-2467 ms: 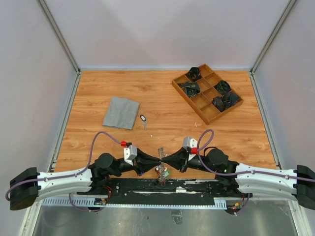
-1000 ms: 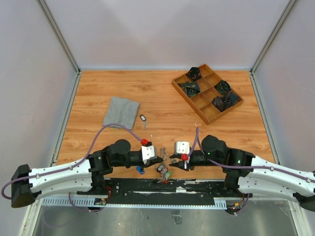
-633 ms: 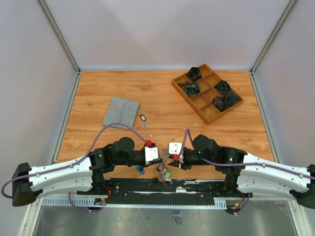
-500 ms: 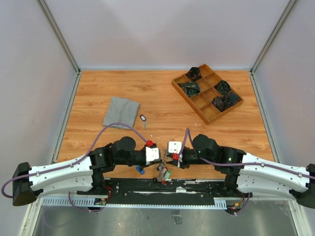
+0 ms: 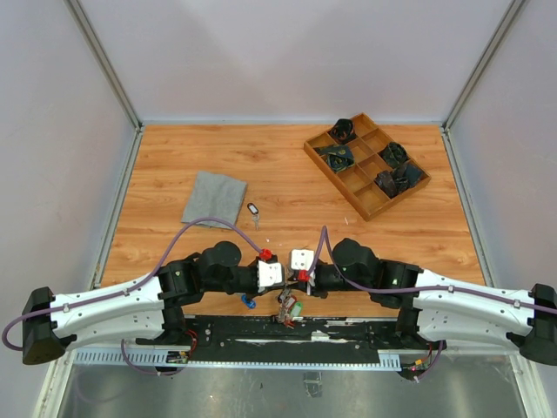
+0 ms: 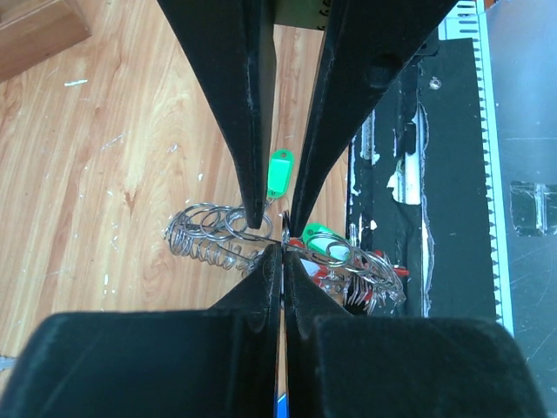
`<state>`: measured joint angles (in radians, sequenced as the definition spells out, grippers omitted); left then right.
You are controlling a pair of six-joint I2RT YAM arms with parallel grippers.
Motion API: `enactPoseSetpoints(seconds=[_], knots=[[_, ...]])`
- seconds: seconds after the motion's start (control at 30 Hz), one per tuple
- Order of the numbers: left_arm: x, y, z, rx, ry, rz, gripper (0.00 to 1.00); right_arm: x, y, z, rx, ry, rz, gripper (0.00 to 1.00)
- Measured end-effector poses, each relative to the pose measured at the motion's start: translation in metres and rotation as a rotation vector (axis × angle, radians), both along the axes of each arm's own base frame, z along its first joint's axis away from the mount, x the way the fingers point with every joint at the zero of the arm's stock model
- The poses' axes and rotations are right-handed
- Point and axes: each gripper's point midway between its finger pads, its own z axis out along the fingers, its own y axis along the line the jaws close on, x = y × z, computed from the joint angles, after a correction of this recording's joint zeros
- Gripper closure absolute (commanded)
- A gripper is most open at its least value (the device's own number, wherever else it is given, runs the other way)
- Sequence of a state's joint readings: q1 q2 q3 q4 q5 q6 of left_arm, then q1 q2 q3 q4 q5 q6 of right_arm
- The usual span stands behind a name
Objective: Put the keys on the keyring
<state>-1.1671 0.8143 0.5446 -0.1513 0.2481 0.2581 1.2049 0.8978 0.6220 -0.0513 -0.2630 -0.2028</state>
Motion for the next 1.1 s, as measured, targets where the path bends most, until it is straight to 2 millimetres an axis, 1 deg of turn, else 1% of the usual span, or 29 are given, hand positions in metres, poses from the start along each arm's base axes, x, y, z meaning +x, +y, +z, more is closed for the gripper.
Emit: enactPoseSetpoints(seconds=[0.17,0.47,0.5,0.57,0.87,0.9,0.97,1.03,1.07,1.1], knots=[[0.0,0.001,-0.002,0.009,0.0,0.001,1.0,-0.001,0.002,-0.003,-0.003,0.006,0.005,0.88],[0.001,0.002,0.002,-0.004,-0.006,0.006,1.0,-0.002,0.002,-0.002,0.001,0.01,0.011,0.9],[0.001,0.002,0.004,-0.009,-0.007,0.008,1.0,-0.002,0.003,-0.002,0.003,0.009,0.011,0.91],[0.001,0.002,0.007,-0.022,-0.011,0.009,1.0,-0.002,0.003,-0.001,0.005,0.009,0.011,0.99],[0.002,0.005,0.015,-0.049,-0.016,0.027,0.99,-0.001,0.006,0.004,0.032,-0.001,0.013,1.0],[0.002,0.005,0.016,-0.052,-0.016,0.029,0.98,-0.001,0.006,0.005,0.038,-0.003,0.013,0.99],[0.002,0.004,0.019,-0.065,-0.018,0.032,0.92,-0.001,0.005,0.008,0.054,-0.01,0.013,0.99],[0.003,0.003,0.026,-0.091,-0.023,0.037,0.81,-0.002,0.003,0.015,0.086,-0.022,0.012,1.0],[0.003,0.003,0.033,-0.12,-0.027,0.041,0.75,-0.002,0.003,0.02,0.107,-0.031,0.012,1.0],[0.003,0.003,0.037,-0.135,-0.033,0.041,0.71,-0.002,0.002,0.024,0.125,-0.038,0.011,1.0]])
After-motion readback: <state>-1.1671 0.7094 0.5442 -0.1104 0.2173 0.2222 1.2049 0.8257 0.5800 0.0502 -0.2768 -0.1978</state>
